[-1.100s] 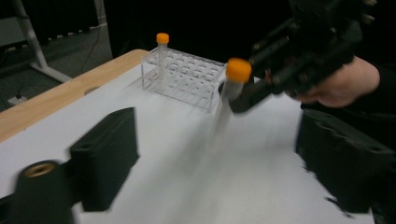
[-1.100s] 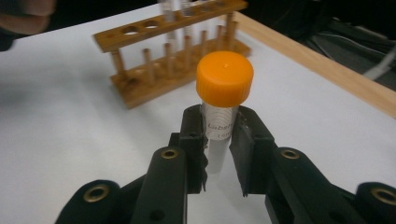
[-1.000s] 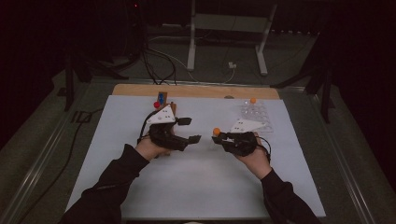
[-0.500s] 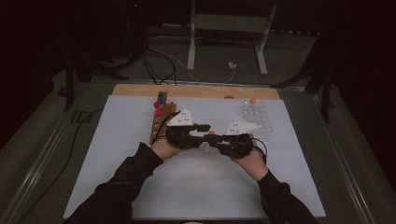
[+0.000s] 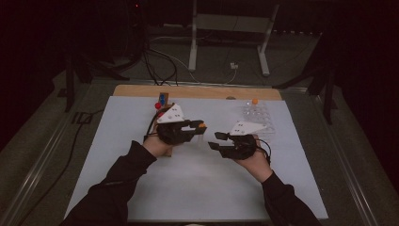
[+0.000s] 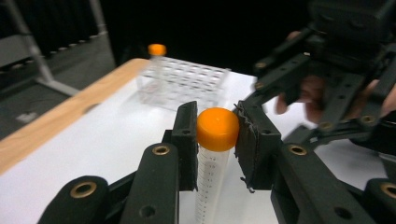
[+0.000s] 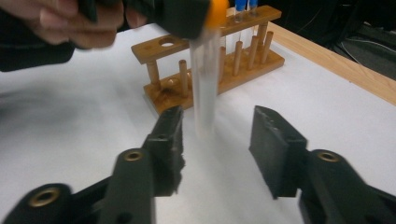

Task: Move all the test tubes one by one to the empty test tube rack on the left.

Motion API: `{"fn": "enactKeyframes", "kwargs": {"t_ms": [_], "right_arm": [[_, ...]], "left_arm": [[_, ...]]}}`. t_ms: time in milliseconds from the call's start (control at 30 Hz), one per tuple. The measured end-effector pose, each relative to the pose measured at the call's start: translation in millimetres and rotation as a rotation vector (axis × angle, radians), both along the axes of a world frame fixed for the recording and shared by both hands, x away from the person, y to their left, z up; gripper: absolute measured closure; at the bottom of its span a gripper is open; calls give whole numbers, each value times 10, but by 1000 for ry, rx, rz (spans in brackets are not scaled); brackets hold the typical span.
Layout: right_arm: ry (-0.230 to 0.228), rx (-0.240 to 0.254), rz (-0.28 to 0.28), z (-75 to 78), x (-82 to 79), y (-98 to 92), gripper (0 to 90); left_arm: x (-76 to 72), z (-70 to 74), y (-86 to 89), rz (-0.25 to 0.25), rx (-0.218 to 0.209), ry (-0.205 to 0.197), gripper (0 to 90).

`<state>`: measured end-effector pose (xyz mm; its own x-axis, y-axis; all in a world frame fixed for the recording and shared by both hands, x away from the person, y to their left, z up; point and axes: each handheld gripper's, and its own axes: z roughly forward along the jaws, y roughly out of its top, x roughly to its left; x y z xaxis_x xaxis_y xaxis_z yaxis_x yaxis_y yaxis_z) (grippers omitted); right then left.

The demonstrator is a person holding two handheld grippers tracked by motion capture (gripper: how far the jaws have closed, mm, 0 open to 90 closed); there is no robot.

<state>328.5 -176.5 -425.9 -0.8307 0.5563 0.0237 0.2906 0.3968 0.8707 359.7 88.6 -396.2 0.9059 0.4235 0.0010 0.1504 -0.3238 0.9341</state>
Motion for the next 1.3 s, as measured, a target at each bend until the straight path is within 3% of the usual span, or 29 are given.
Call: {"fn": "enactKeyframes", "kwargs": {"t_ms": [200, 433, 633, 767, 1133, 1300], "right_arm": [[-7, 29, -39, 25, 0, -14, 261], [0, 54, -41, 43, 5, -42, 30], [12, 72, -46, 48, 18, -72, 0], [4, 65, -44, 55, 7, -73, 0], [5, 61, -51, 47, 12, -112, 0], [2, 58, -45, 51, 10, -114, 0]], "left_arm": [[45, 124, 417, 114, -7, -17, 716], [104, 135, 796, 224, 2, -23, 716], [170, 111, 949, 286, 22, -39, 716], [235, 17, 988, 318, 21, -26, 717], [329, -401, 1052, 354, 20, 57, 717], [328, -476, 1061, 360, 18, 71, 717]]}}
